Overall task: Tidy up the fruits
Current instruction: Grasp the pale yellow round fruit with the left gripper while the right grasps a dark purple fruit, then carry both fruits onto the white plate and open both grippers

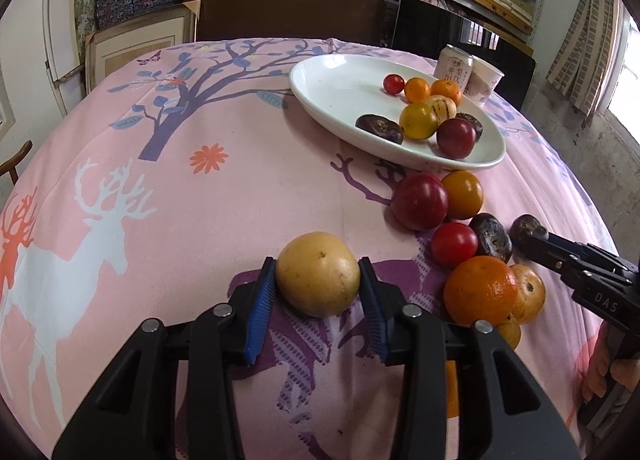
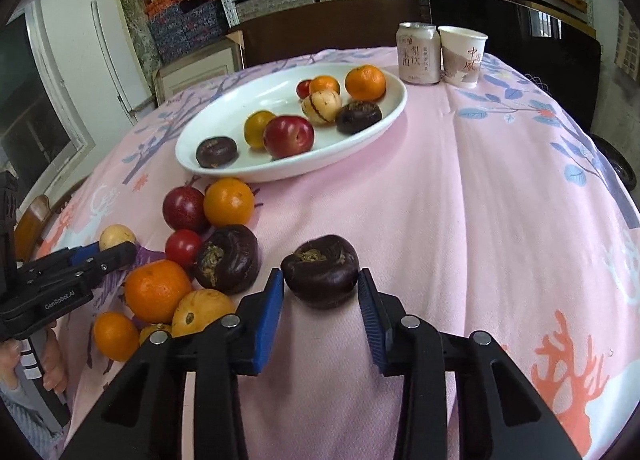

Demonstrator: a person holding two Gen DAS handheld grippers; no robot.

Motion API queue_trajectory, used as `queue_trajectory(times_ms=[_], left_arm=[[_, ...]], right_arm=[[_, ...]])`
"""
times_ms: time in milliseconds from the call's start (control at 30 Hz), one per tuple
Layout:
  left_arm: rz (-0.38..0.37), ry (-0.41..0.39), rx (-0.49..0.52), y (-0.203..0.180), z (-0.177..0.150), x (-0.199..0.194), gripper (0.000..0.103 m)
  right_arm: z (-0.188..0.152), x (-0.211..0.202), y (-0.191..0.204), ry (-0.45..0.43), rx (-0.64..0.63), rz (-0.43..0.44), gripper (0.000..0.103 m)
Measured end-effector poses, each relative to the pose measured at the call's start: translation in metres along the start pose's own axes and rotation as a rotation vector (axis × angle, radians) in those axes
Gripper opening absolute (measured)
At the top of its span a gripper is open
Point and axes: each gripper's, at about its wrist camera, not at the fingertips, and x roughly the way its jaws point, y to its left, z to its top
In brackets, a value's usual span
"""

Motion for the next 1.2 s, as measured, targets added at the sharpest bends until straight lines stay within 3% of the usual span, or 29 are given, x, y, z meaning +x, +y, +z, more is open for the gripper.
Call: queue_trajectory(times_ms=[367, 567, 667, 767, 833, 867, 1000, 1067, 1200], left_arm=[[-0.008, -0.081, -0.02, -0.002, 0.007, -0.023, 0.04], [-0.043, -0.097, -0.005, -0.014, 0.017, -0.025, 0.04], [-0.033, -0.097, 0.021, -0.017, 0.014, -0.026, 0.04], [-0.043, -0.095, 0.014, -0.016, 0.013, -0.026, 0.04], [-0.044, -0.094, 0.013, -0.016, 0.012, -0.026, 0.04], [-0.042, -0.093, 0.013, -0.016, 0.012, -0.026, 0.04], [-0.041, -0.086, 0.003, -0.013, 0.011, -0.023, 0.04], [-0.04, -0.08, 0.003, -0.013, 0.011, -0.022, 0.04], [-0.032, -0.071, 0.013, -0.014, 0.01, -0.018, 0.04]], right_arm=[[0.001, -0.023, -0.006, -0.085, 0.031, 0.024, 0.029], [-0.002, -0.008, -0.005, -0.024, 0.024, 0.013, 0.024], [-0.002, -0.007, -0.005, -0.018, 0.026, 0.022, 0.016], [0.0, 0.005, -0.002, 0.024, 0.032, 0.055, 0.022], [0.003, 0.009, -0.001, 0.024, 0.044, 0.076, 0.044], [0.005, 0.011, 0.0, 0.025, 0.044, 0.075, 0.046], [0.011, 0.012, -0.001, -0.005, 0.063, 0.056, 0.047], [0.014, 0.019, -0.001, 0.015, 0.061, 0.038, 0.04], [0.015, 0.02, -0.001, 0.023, 0.05, 0.044, 0.038]])
